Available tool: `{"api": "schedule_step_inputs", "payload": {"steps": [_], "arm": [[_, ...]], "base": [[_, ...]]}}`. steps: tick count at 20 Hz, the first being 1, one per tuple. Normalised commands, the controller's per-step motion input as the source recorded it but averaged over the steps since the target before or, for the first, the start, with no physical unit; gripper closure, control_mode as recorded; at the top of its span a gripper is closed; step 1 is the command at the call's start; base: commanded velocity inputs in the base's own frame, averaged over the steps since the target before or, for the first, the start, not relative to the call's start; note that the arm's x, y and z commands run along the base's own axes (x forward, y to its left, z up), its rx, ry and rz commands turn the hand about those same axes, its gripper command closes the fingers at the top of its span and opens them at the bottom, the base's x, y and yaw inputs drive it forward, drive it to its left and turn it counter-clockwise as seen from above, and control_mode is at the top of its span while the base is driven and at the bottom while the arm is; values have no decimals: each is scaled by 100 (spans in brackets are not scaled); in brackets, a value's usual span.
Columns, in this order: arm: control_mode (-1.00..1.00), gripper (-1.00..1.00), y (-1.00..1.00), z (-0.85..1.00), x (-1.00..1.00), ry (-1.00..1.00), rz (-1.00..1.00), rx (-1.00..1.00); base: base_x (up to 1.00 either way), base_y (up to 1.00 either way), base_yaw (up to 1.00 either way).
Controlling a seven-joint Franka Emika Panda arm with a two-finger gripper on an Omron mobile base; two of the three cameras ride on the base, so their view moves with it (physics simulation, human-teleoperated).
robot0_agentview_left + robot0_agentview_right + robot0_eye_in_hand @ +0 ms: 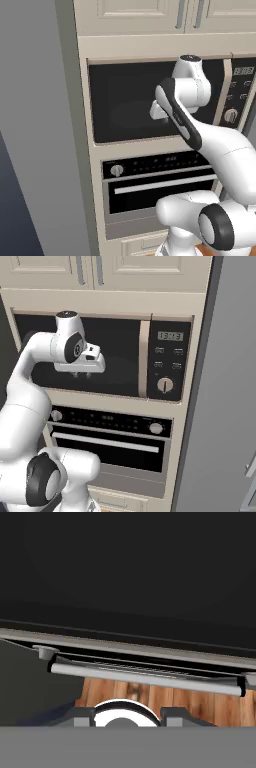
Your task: Place the sponge inside the microwave to prepare for sanitizing.
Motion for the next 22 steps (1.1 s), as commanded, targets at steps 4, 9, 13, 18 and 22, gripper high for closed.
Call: {"api": "schedule_step_inputs", "payload": {"steps": [4,9,13,18,22], "arm": [[-100,-100,-32,-2,-1,0,-5,0],[-100,-100,-76,0,-15,-11,-16,2],[-100,-100,-84,16,-52,-36,-19,-1],[-100,-100,-77,6,-42,-31,-16,-9],[-100,-100,-77,2,13,-5,-2,-4]], "base": [[0,0,0],[0,0,0],[0,0,0],[0,0,0],[0,0,0]]}}
